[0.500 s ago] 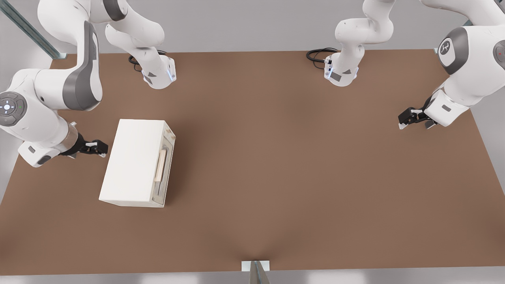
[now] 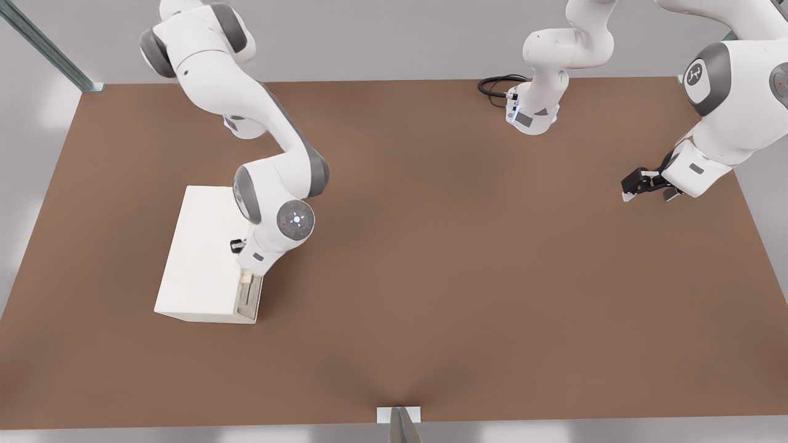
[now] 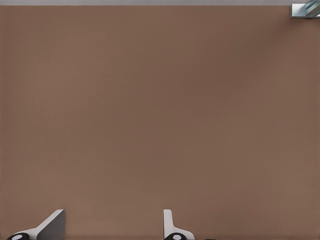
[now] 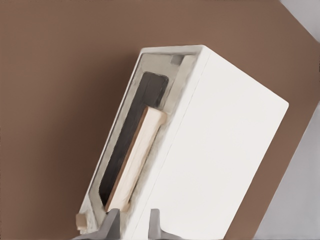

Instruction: Keep left arm still and open the oven door with right arm

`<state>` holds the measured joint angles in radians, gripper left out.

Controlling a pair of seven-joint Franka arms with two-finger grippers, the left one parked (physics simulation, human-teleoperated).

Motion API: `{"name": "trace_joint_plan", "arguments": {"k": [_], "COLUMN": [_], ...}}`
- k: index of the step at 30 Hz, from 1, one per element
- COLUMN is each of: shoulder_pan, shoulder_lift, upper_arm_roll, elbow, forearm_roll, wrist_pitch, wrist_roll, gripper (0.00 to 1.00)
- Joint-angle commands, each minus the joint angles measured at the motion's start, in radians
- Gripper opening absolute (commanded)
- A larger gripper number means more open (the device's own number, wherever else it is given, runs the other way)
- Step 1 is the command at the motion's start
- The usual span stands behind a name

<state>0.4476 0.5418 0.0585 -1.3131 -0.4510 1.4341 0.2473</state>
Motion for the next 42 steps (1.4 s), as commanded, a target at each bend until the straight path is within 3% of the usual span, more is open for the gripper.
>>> {"name": "trace_joint_plan", "arguments": {"k": [1,3,5,11,32,37,41,42], "shoulder_pan": [0.017,0.028,0.025,0.022,0.014,0.02,0.166,0.152], "shoulder_lift": [0.036,0.075,0.086,0.125,0.165,0.168,0.233,0.231], "upper_arm_roll": [0.0,-0.005,-0.009,-0.009,-0.009,-0.006,-0.003,-0.003], "elbow": [0.009,0.009,0.005,0.0,-0.015,-0.014,0.166,0.224], "forearm_roll": [-0.072,-0.12,-0.133,-0.209,-0.207,-0.186,0.017,0.092], "wrist_pitch": [0.025,0.023,0.02,0.016,0.016,0.015,-0.058,-0.043], "wrist_roll": [0.658,0.693,0.701,0.747,0.745,0.767,0.96,0.946], "gripper": [0.21,0.09,0.06,0.05,0.02,0.0,0.0,1.0]}}
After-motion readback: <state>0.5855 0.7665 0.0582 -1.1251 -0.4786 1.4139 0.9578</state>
